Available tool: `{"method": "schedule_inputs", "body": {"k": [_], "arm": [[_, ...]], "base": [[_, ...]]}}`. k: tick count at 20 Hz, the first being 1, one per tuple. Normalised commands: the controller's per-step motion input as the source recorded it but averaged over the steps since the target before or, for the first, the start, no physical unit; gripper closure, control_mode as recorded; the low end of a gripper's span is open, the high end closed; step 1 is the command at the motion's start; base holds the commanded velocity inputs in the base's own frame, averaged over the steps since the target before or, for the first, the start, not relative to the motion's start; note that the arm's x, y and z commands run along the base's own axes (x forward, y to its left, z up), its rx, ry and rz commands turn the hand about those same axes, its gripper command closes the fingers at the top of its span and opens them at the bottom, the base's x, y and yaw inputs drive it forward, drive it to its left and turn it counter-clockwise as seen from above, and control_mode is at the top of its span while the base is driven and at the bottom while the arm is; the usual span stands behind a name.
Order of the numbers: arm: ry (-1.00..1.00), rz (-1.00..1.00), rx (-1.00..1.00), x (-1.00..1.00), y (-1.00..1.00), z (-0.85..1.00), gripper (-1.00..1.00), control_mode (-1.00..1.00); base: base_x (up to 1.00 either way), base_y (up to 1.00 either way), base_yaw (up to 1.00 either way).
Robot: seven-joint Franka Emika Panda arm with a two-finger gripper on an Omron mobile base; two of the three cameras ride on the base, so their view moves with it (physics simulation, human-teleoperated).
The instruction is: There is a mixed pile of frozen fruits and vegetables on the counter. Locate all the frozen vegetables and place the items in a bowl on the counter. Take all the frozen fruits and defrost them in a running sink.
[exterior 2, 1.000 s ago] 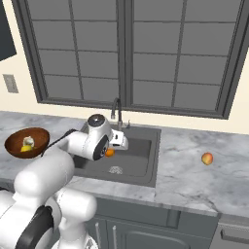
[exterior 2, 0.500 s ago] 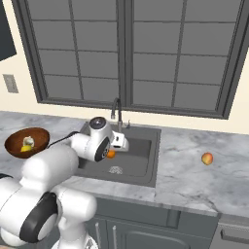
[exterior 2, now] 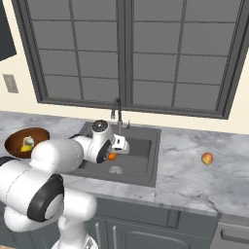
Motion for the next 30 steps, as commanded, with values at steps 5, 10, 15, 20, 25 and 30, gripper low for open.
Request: {"method": "schedule_inputs", "body": {"k": [5,10,15,20,25,30], "arm": [[0.01,0.0,0.0,0.12,0.0,-0.24,1.0,-1.0],[0.02,0.0,0.0,0.13,0.0,-0.23,1.0,-1.0],[0.01,0.0,0.0,0.09,0.0,-0.2,1.0,-1.0],[0.01,0.0,0.0,0.12,0.0,-0.24,1.0,-1.0],[0.0,0.0,0.0,0.12,0.0,-0.28,1.0,-1.0],[0.0,0.0,0.0,0.19,-0.01,-0.26,1.0,-1.0]], "base": [[0.0,0.0,0.0],[0.0,0.0,0.0],[0.0,0.0,0.0],[0.0,0.0,0.0],[0.0,0.0,0.0],[0.0,0.0,0.0]]}}
